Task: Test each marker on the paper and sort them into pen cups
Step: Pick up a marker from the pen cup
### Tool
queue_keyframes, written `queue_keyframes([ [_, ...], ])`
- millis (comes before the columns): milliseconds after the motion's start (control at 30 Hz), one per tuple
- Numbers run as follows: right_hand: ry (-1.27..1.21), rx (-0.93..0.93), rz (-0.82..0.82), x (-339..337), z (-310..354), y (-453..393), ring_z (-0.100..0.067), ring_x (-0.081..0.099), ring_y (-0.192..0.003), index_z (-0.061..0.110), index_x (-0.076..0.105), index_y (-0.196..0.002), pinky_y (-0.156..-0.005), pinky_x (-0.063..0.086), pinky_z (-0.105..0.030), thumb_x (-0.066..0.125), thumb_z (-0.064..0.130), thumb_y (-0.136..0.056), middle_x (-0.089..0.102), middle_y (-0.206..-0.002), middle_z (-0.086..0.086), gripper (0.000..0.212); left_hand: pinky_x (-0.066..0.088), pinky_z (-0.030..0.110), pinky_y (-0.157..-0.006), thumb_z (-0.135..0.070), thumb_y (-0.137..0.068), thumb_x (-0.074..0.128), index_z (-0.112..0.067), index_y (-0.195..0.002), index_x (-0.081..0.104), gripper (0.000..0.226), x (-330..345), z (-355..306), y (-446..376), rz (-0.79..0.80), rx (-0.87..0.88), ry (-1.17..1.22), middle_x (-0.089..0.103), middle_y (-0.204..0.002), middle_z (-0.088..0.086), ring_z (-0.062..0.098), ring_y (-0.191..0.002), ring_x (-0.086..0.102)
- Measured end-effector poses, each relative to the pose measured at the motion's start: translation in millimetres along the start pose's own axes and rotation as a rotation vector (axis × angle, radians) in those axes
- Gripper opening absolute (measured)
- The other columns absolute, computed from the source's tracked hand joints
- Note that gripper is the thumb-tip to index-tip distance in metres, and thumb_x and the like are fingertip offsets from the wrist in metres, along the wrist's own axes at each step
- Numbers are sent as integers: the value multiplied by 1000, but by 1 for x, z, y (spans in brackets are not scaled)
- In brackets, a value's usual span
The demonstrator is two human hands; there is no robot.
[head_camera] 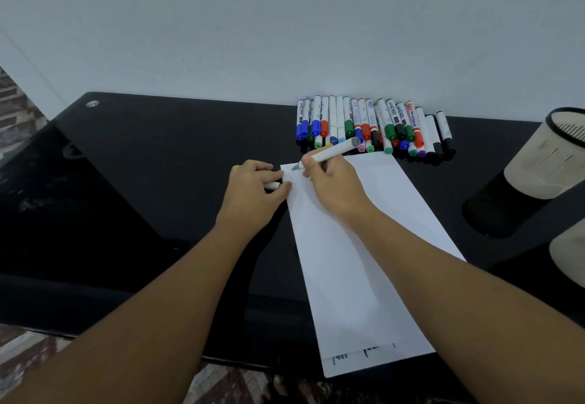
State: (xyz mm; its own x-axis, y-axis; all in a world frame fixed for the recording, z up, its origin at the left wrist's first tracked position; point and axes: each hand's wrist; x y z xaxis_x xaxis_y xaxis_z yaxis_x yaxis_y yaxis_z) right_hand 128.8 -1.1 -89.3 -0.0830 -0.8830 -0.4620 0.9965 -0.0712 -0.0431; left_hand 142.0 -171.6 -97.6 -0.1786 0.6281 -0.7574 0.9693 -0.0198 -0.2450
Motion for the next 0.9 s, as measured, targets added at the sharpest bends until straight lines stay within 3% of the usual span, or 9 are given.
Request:
queue_keyframes([
  [500, 31, 2, -33, 1, -2, -2, -15, 65, -106, 26, 64, -122, -99, 53, -42, 50, 42, -106, 70, -107, 6, 26, 31, 22, -94, -41, -95, 67, -25, -127, 71, 36, 0, 0, 1, 10, -5, 0, 58, -130, -9, 10, -123, 40],
  [900, 34, -6, -4, -1, -1, 0, -13, 64, -107, 26, 63, -121, -98, 53, -38, 49, 40, -107, 70, -109, 4, 25, 31, 22, -93, -41, -96, 66, -24, -128, 71, 36, -1, -2, 1, 14, -7, -3, 58, -131, -8, 11, -124, 40],
])
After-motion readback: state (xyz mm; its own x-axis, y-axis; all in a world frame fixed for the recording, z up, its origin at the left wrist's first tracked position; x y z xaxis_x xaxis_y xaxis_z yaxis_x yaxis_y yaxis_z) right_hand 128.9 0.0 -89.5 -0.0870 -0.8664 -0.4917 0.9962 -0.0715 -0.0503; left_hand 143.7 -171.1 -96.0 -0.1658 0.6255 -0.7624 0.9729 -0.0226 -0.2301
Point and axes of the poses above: each hand's wrist, its own y-axis away from the middle knuckle, its own x-axis out of the palm, z = x × y
